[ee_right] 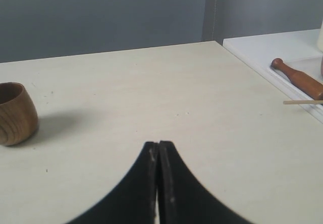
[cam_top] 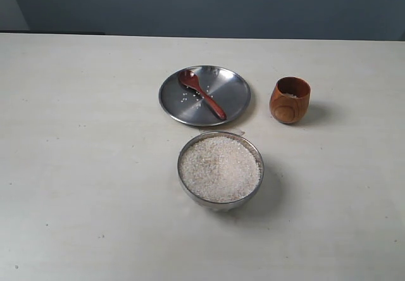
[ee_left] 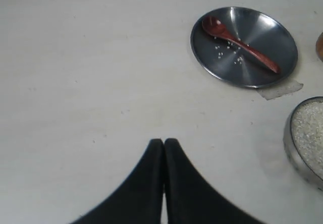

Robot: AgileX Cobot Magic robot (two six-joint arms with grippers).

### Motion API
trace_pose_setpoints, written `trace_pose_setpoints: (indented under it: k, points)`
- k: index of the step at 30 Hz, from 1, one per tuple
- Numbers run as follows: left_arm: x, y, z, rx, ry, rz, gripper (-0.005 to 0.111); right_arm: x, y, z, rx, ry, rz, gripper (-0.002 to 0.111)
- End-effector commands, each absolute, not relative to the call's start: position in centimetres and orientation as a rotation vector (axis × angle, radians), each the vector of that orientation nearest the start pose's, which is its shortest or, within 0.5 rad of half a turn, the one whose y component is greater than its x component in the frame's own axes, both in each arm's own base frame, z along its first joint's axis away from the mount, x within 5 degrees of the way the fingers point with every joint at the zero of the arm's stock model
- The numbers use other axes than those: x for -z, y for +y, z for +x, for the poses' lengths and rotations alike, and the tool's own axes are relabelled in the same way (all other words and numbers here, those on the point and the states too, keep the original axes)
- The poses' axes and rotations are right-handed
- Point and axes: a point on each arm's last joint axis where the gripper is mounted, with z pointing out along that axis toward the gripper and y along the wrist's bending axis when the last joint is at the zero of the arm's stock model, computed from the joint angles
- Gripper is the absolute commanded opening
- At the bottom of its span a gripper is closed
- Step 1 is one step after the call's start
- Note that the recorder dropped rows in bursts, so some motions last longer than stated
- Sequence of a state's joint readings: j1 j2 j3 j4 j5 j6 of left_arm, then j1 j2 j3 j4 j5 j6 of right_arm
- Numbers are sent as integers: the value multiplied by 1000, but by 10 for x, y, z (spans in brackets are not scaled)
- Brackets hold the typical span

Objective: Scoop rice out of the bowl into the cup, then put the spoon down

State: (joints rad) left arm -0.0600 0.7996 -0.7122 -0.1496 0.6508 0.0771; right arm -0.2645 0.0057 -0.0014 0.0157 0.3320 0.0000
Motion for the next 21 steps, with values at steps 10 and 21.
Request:
trace_pose_setpoints:
  k: [10, 21]
  points:
    - [-298, -4, 102, -113, 1799, 200, 0, -184, -14, 52, 181, 1792, 247, -1]
    - [-233, -5, 79, -61, 1671, 167, 0, -184, -14, 52, 181, 1796, 247, -1]
